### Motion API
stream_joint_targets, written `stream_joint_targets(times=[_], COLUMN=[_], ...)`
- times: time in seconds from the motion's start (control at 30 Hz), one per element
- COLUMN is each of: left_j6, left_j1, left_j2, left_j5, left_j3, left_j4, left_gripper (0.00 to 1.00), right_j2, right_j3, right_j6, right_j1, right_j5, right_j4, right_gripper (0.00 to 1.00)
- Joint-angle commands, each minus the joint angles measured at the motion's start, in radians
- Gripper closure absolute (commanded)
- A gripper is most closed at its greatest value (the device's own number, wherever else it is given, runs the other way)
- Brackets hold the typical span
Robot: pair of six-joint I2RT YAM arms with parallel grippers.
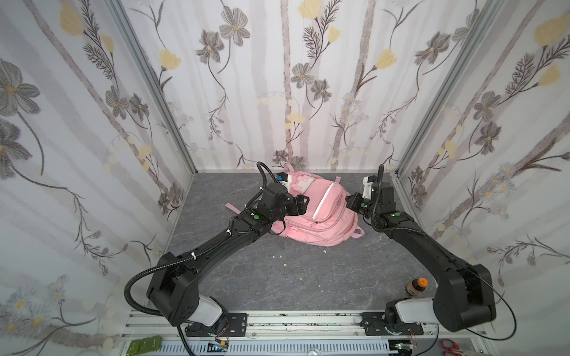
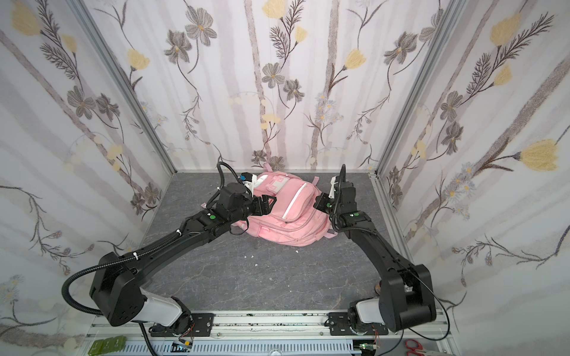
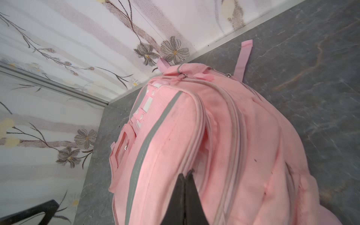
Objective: Pack books, pencil case, and school supplies into a backpack
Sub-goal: Zip the student bag at the center of the table.
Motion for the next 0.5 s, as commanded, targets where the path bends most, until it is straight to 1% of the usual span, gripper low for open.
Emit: stream_joint_targets(times=[0.0,0.07,0.13,0.27,0.3,0.37,0.4,0.47], left_j6=[-0.079,-0.125,-0.147,-0.140,-0.124,-0.052,-0.009,0.091], left_j1=[0.002,0.007,0.015,0.015,0.015,0.015,0.015,0.015], left_j2=[0.028,0.053,0.082,0.142,0.148,0.144,0.137,0.110], left_j5=[-0.073,-0.071,-0.032,0.030,0.040,0.059,0.060,0.032], left_j3=[0.013,0.014,0.019,0.046,0.045,0.035,0.029,0.019], left_j4=[-0.107,-0.121,-0.107,-0.083,-0.070,-0.031,-0.020,-0.022], left_gripper=[0.23,0.24,0.25,0.25,0.25,0.25,0.24,0.22], right_j2=[0.094,0.145,0.174,0.183,0.178,0.150,0.127,0.050], right_j3=[0.067,0.093,0.095,0.063,0.054,0.039,0.035,0.038], right_j6=[-0.010,0.007,0.029,0.078,0.087,0.087,0.071,0.008], right_j1=[-0.007,-0.018,-0.026,-0.026,-0.025,-0.027,-0.026,-0.014], right_j5=[-0.081,-0.100,-0.143,-0.265,-0.294,-0.324,-0.311,-0.239], right_j4=[0.082,0.096,0.122,0.176,0.184,0.176,0.152,0.053], right_gripper=[0.96,0.96,0.96,0.95,0.94,0.91,0.89,0.87])
